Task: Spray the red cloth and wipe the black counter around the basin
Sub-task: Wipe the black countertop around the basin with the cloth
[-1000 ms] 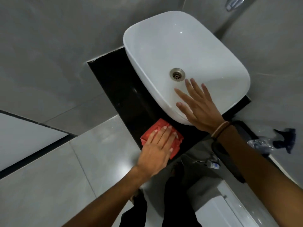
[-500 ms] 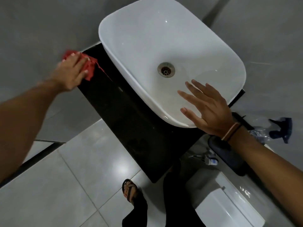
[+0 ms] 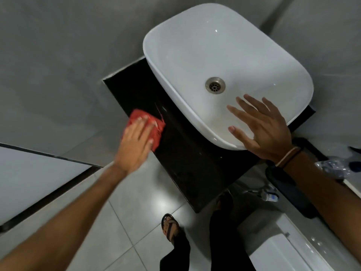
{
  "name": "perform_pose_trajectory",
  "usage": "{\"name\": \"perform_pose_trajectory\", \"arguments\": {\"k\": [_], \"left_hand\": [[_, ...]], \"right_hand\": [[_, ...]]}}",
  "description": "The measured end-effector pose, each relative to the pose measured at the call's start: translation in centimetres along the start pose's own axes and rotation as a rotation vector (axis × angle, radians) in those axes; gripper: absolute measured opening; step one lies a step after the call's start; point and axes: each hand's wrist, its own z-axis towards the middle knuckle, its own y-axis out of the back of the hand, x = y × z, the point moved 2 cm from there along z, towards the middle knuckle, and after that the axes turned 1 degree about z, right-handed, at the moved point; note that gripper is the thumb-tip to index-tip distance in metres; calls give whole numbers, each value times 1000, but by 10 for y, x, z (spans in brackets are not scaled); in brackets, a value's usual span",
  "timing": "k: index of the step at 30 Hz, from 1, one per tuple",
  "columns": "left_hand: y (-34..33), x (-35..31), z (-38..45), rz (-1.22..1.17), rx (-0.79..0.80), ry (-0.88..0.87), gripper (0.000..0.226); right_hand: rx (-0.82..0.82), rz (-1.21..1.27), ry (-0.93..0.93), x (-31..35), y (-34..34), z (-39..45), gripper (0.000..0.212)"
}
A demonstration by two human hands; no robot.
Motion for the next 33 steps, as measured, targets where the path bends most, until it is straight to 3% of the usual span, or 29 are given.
{"name": "perform_pose_trajectory", "arguments": {"k": [5,9,12,16,19,26,33], "left_hand": [[-46,-104,-92,20,-24,-173,59],[-67,-159,-130,7,111,-90,62],[-71,-190,-127,53,143,-75,64],[-75,-241,-106,54,200,-75,93],[-68,-265,-67,-28,111,25,75],[-58,-251,-32,-50,84,142,64],[-38,-134,-23,30,-39,253,67]], "right_hand": [[-36,-23,-14,2,-1,-3,61],[-70,-15,-7,4,0,-5,62],[-82,-13,-14,6,2,-5,63],[-131,-30,-14,9,3,-7,61],[-74,-65,-29,7,4,-7,65],[85,-16,-93,4,8,-4,77],[144,-30,-84,5,7,-4,80]]}}
